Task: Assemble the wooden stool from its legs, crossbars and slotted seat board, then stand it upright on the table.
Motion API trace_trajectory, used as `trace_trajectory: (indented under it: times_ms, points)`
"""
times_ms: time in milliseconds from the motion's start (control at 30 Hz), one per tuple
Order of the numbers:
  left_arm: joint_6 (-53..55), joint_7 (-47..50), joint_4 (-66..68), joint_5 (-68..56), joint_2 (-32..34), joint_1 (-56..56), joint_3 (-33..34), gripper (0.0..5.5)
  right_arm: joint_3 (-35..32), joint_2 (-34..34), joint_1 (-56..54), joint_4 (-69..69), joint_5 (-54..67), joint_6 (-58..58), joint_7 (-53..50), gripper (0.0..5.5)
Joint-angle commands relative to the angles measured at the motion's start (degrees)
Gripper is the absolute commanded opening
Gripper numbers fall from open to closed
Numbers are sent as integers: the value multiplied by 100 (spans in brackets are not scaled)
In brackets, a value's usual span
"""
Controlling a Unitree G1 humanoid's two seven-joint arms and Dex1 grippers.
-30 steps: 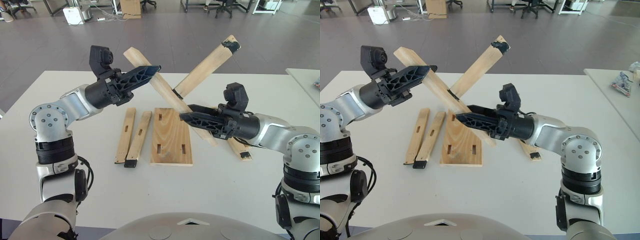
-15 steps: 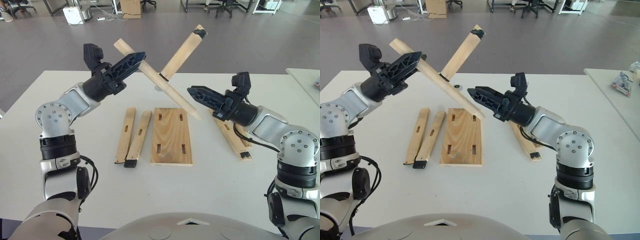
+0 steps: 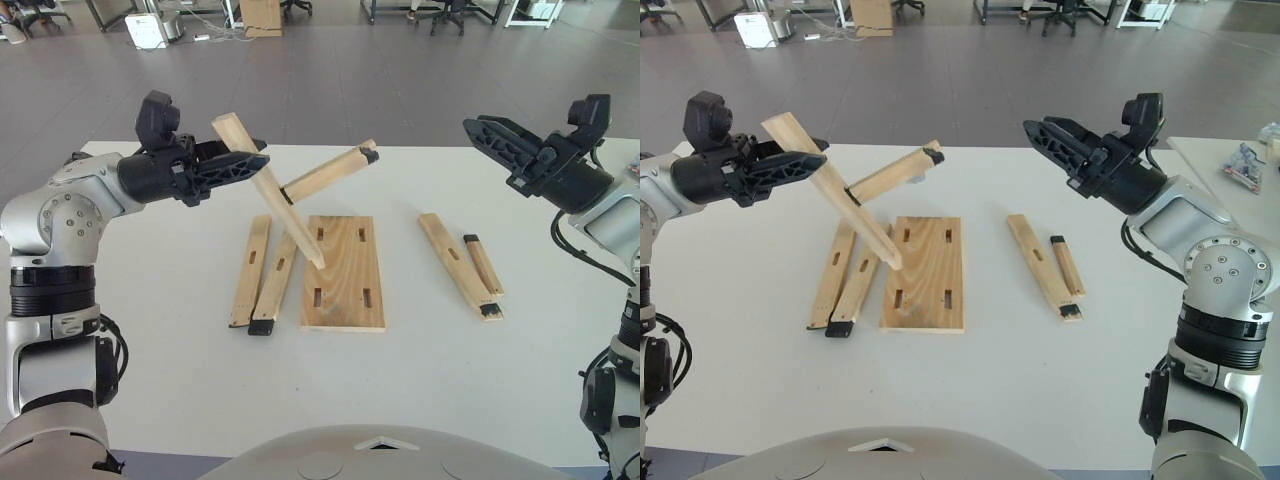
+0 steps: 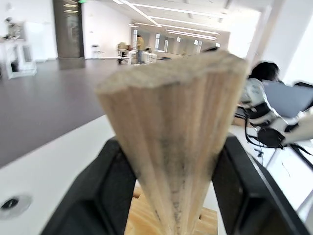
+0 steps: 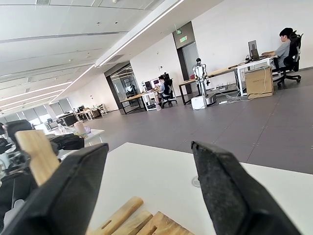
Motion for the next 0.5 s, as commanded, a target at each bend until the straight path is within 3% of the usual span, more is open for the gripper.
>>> trace_trajectory:
  times_ms: [33, 200, 500]
  points:
    - [-414, -853, -211, 191, 183, 337, -115, 205, -68, -57, -126, 50, -65, 8, 90, 317]
    - [-897, -1221, -193, 598, 121, 489, -331, 205, -36, -96, -275, 212, -160, 14, 231, 317]
    - [-1240, -1062, -325, 835, -162, 792, -386, 205, -81, -130, -327, 318, -299, 72, 382, 317]
